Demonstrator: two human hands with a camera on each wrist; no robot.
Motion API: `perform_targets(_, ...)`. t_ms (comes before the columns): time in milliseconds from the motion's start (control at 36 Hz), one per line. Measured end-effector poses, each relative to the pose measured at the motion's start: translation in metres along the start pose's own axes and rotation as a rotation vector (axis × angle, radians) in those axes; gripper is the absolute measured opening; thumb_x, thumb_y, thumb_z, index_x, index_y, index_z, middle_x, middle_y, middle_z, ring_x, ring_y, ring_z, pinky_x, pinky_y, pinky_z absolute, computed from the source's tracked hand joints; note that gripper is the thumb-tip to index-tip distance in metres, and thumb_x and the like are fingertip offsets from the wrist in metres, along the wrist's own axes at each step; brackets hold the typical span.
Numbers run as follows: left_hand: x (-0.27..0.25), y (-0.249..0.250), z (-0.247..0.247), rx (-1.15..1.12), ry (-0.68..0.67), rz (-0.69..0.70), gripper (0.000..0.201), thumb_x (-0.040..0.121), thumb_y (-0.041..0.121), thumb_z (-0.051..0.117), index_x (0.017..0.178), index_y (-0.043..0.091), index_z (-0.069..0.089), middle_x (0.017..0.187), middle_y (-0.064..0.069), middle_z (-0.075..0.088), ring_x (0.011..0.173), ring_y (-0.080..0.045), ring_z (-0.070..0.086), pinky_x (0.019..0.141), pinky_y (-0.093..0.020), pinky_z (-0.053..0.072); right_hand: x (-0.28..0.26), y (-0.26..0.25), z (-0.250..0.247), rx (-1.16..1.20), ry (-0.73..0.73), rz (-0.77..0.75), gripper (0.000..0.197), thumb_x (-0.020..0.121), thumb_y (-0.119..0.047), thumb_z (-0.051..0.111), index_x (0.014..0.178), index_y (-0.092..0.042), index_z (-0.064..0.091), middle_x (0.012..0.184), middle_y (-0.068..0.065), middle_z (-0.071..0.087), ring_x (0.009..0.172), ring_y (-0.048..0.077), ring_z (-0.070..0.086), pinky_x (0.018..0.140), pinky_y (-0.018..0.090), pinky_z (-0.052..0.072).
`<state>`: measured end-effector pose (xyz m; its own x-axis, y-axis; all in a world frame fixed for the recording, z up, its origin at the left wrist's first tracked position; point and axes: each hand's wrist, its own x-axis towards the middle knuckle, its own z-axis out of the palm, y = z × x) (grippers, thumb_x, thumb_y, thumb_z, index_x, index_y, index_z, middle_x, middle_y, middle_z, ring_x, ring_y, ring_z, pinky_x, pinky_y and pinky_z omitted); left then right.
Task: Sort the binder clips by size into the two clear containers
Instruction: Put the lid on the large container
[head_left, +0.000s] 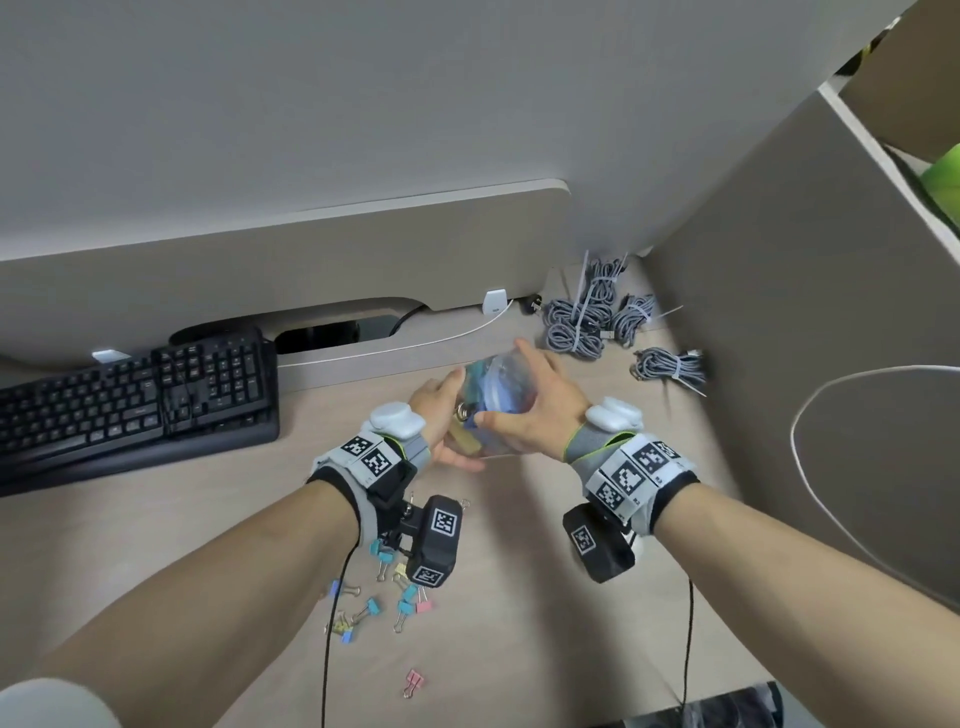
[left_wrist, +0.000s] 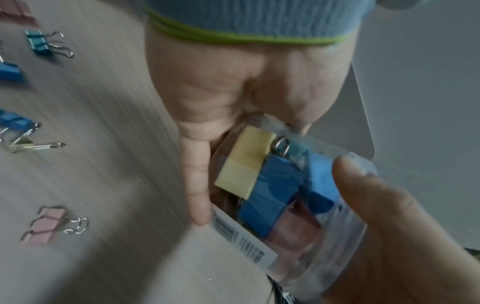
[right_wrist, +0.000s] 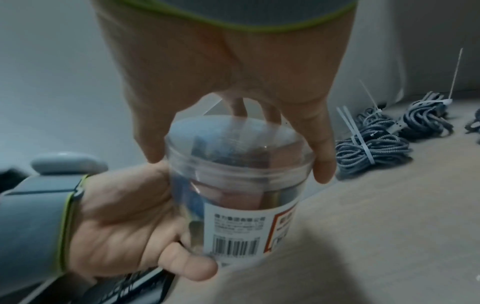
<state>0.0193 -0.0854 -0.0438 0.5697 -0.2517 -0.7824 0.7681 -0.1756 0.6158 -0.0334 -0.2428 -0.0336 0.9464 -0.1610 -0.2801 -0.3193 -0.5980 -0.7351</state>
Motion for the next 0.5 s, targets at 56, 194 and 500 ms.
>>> perform_targets(56, -0.002, 0.000, 0.001, 0.010, 0.025, 0.025, 0.047, 0.094, 0.052, 0.047, 0.122, 0.014, 0.050, 0.117, -0.018, 0.061, 0.082, -0.044, 0.071, 0.065, -0.064, 0.055, 0.004, 0.003, 0.003, 0.063, 0.002, 0.042, 0.110, 0.058, -0.059, 0.081, 0.148, -0.032, 0.024, 0.150, 0.000, 0.035, 0.132, 0.018, 0.043, 0.106, 0.025, 0.035)
perform_targets(194, -0.003, 0.000, 0.005, 0.026, 0.017, 0.023, 0.041, 0.095, 0.049, 0.047, 0.119, 0.015, 0.049, 0.119, -0.019, 0.058, 0.079, -0.044, 0.072, 0.065, -0.062, 0.056, 0.007, 0.010, 0.005, 0.131, 0.004, 0.134, 0.118, 0.047, -0.066, 0.077, 0.148, -0.031, 0.026, 0.151, -0.001, 0.033, 0.136, 0.016, 0.039, 0.113, 0.032, 0.034)
perform_targets(500, 0.000, -0.022, 0.021, 0.298, -0.009, 0.002, 0.037, 0.097, 0.037, 0.052, 0.122, 0.009, 0.050, 0.103, -0.010, 0.061, 0.088, -0.025, 0.064, 0.065, -0.048, 0.060, 0.003, 0.043, -0.014, -0.318, 0.023, 0.219, 0.111, 0.045, -0.074, 0.066, 0.141, -0.043, 0.020, 0.137, 0.002, 0.038, 0.114, 0.033, 0.048, 0.096, 0.044, 0.047)
